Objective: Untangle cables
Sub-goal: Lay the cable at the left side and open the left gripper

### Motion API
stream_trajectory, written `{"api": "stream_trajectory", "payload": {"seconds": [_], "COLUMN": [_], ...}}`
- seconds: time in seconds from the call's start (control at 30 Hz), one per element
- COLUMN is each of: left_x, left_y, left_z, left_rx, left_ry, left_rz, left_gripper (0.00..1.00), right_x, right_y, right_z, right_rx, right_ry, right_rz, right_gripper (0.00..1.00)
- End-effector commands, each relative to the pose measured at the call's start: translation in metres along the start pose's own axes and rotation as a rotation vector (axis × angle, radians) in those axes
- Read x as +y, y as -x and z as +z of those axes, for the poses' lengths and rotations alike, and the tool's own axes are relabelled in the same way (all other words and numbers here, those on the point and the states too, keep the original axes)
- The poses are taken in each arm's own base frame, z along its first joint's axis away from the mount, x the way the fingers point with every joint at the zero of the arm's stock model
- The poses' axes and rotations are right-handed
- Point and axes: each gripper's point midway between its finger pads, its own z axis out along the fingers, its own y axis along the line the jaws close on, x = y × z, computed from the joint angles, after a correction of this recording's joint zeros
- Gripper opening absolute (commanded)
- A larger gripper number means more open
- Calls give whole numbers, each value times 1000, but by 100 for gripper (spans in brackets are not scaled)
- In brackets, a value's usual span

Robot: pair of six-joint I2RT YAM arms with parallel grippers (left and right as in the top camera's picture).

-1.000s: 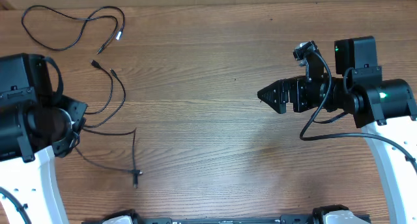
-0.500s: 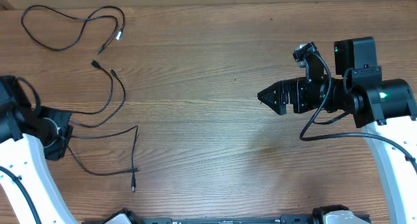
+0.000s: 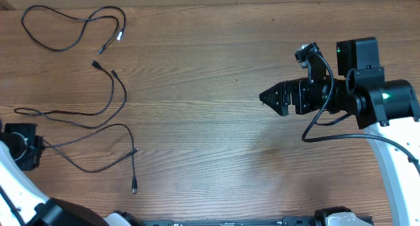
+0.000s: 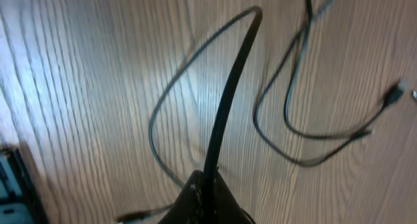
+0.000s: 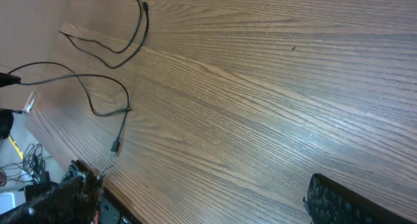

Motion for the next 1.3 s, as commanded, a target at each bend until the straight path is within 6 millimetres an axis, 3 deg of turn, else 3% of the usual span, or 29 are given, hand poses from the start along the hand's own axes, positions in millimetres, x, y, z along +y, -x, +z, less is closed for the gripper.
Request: {"api": "stream_trajectory", "payload": {"seconds": [0.0,0.27,0.43,0.57,0.63,0.73,0.83,0.87,1.0,1.13,1.27], "left_x": [11,54,61,54,50,48,43,37,4,-15,-32], "left_y": [23,70,105,123,127,127,126,126,120,117,116], "left_z": [14,42,47,47,47,47,47,47,40,27,-2], "left_rx": [3,0,-84,-143,-160,-164,-153,-143,-89,-71,-85], "left_ry": [6,43,-4,-46,-58,-63,-88,-118,-291,-370,-377], "left_rz": [-49,-308,-363,-346,-330,-325,-292,-262,-139,-60,37], "left_gripper": [4,4,9,19,31,57,93,100,100,100,100], "right_x": [2,2,2,2,2,2,2,2,2,2,1], "right_y": [4,4,4,4,4,4,4,4,4,4,4], "right_z": [-3,-3,-3,-3,-3,-3,-3,-3,-3,-3,-2], "right_rx": [-11,-11,-11,-11,-12,-12,-12,-12,-12,-12,-10], "right_ry": [0,0,0,0,0,0,0,0,0,0,0], "right_rz": [-3,-3,-3,-3,-4,-4,-4,-4,-4,-4,-3], "right_gripper": [100,100,100,100,100,100,100,100,100,100,100]}}
